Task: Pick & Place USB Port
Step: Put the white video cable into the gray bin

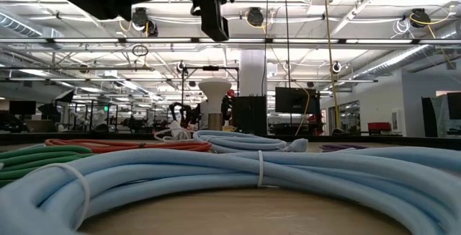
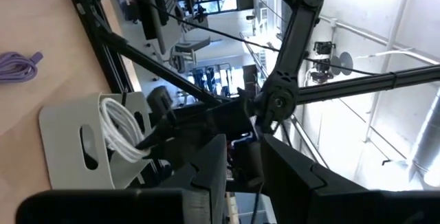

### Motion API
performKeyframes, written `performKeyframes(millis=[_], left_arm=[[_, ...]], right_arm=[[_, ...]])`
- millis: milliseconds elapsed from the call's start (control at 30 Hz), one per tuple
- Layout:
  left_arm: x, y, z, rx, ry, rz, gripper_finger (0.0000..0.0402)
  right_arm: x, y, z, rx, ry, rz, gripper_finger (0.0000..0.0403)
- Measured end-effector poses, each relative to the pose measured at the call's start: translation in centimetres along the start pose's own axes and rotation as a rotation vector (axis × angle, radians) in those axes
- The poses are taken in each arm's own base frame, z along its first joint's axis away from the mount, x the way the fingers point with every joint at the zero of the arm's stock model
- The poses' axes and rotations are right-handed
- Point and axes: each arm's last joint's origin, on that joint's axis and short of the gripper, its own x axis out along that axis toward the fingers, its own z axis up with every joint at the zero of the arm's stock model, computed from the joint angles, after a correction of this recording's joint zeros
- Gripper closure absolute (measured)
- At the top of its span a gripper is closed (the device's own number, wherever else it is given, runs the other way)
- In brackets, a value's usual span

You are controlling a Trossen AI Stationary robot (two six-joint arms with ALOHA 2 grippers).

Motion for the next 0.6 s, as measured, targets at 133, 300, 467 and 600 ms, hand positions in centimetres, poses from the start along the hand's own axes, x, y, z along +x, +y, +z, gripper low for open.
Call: performKeyframes(millis=[133,300,467,600], left_arm=[[0.0,0.0,0.0,-0.003,0.0,-0.001,0.0309],[0.0,0.0,0.0,-0.002,-0.005,-0.002,0.0309],[0.0,-0.4,0.1,0.004,-0.022,-0.036,0.0309],[0.0,-0.5,0.2,0.007,-0.032,-0.047,0.0309]], right_arm=[[0.7,0.1,0.1,-0.011,0.004,0.067,0.0372],[1.1,0.0,0.3,-0.01,0.02,0.091,0.0372],[1.7,-0.6,0.2,0.016,0.03,0.075,0.0359],[2.0,-0.7,0.1,0.032,0.039,0.086,0.0344]])
